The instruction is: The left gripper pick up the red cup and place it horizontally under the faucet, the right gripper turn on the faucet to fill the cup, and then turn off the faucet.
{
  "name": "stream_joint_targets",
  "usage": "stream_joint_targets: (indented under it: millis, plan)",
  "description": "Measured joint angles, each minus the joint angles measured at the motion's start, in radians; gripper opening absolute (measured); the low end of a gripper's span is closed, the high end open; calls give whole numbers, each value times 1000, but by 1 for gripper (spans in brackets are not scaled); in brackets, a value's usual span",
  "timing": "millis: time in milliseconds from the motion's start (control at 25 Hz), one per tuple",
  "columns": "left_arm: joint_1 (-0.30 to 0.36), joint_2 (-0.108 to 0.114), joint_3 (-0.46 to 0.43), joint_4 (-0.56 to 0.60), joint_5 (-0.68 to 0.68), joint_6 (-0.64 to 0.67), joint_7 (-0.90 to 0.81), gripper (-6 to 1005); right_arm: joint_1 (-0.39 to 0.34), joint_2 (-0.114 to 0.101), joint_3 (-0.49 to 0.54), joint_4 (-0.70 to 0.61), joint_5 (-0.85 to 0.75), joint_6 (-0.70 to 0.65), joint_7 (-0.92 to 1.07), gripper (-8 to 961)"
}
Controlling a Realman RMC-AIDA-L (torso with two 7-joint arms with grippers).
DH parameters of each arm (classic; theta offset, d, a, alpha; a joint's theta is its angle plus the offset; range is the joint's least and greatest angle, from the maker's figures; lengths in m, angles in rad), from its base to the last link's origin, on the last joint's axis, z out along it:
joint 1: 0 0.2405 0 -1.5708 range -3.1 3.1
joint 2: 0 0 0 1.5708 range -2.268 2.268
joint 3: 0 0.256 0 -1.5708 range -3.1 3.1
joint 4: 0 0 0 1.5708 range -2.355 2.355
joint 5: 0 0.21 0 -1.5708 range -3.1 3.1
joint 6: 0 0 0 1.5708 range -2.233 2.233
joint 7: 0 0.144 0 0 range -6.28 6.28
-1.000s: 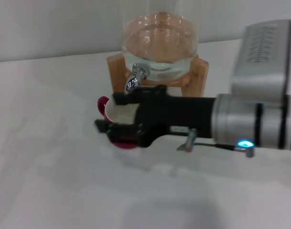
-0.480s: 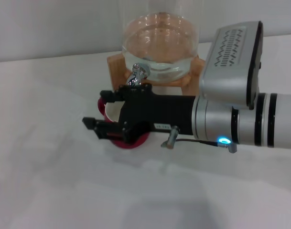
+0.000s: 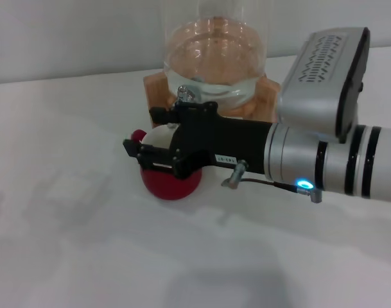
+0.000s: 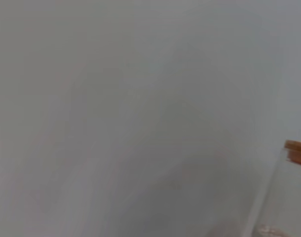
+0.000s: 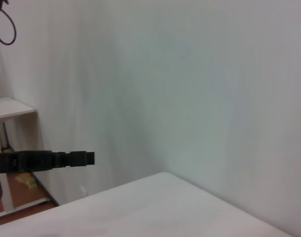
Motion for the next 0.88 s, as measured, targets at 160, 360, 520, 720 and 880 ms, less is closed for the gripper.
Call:
stream_joint_targets:
  millis: [160,360,520,720,880]
  plan:
    - [0,0,2,-2,-2,24,3,868,8,0,-38,5,0,-67,-6,654]
    - [-15,0,6,-14,9,38,16,868,27,1,-63,25,-8,-98,-8,654]
    - [-28,1,6,-33,10,38,20,868,31,1,-64,32,-9,-101,-8,654]
    - [-29,1,6,-37,7,39,21,868,27,1,-64,34,-9,-113,-8,654]
    - [-31,2,6,-37,6,39,21,868,23,1,-60,44,-10,-116,-8,654]
